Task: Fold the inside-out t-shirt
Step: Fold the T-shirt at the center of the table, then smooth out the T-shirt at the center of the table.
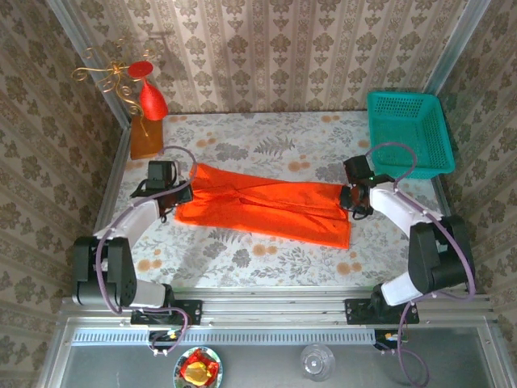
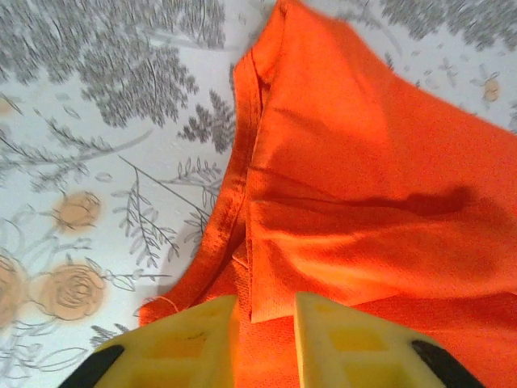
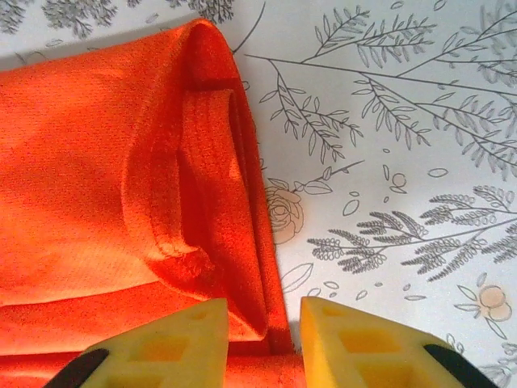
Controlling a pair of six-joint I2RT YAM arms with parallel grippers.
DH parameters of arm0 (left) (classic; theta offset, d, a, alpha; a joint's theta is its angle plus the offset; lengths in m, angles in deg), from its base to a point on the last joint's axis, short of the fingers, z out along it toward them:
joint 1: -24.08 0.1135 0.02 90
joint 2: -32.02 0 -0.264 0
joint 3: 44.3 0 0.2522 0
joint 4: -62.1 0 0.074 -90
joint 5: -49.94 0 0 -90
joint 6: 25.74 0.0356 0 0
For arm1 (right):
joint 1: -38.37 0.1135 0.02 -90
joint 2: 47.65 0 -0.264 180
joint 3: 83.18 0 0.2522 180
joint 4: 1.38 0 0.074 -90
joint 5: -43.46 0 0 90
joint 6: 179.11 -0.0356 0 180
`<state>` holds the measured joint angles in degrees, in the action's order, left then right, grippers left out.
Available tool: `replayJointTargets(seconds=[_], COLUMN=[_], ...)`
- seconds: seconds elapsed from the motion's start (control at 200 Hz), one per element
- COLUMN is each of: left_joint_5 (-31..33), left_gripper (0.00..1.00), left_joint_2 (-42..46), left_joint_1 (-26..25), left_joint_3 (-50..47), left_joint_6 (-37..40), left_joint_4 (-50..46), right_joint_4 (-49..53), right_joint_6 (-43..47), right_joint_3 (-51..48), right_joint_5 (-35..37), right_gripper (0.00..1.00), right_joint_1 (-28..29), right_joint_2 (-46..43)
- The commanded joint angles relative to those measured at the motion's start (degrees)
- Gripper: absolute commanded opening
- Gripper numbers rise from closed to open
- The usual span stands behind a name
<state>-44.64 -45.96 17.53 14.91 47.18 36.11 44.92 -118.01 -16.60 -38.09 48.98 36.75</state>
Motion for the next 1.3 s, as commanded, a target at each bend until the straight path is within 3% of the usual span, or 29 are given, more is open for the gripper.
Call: replayJointTargets(seconds=[0.0,0.09,0.2,0.3,0.405,0.66,0.94,1.09,1.295], left_joint_5=[1.04,-3.95,-11.15,-12.98,-13.29,-10.50,-10.28,-10.13,-8.62], left_gripper=[0.29,0.29,0.26,0.21,0.19,0.19,0.20,0.20,0.20], left_joint_2=[1.84,-2.53,-12.17,-21.21,-27.06,-26.07,-13.83,-9.80,-9.82], left_joint_1=[-0.17,-0.72,-2.05,-3.33,-3.74,-3.10,-2.95,-3.08,-2.32], left_joint_3=[3.68,7.76,14.06,20.90,24.84,16.00,-2.20,-4.25,-3.02], left_joint_6=[-0.21,0.65,1.37,2.29,2.26,-0.19,-4.04,-4.18,-3.88], left_joint_4=[-3.52,-4.82,-7.41,-12.44,-15.89,-16.67,-12.03,-11.94,-13.42], right_joint_4=[2.62,2.18,-1.50,-4.14,-5.63,0.78,6.15,11.01,16.19], right_joint_6=[-1.93,-1.79,-0.81,-1.48,-2.61,-2.23,-1.22,1.58,7.18], right_joint_3=[0.44,1.50,2.28,3.69,4.62,5.62,0.11,5.73,18.11], right_joint_5=[2.08,-0.23,-11.37,-18.38,-20.40,-12.67,-11.69,-5.36,5.38], right_gripper=[0.33,0.34,0.34,0.34,0.35,0.35,0.34,0.33,0.33], right_joint_1=[2.33,3.50,4.84,6.73,7.47,6.49,8.69,8.66,7.80], right_joint_2=[-3.61,-3.49,0.48,5.70,9.97,14.07,5.25,0.49,10.95])
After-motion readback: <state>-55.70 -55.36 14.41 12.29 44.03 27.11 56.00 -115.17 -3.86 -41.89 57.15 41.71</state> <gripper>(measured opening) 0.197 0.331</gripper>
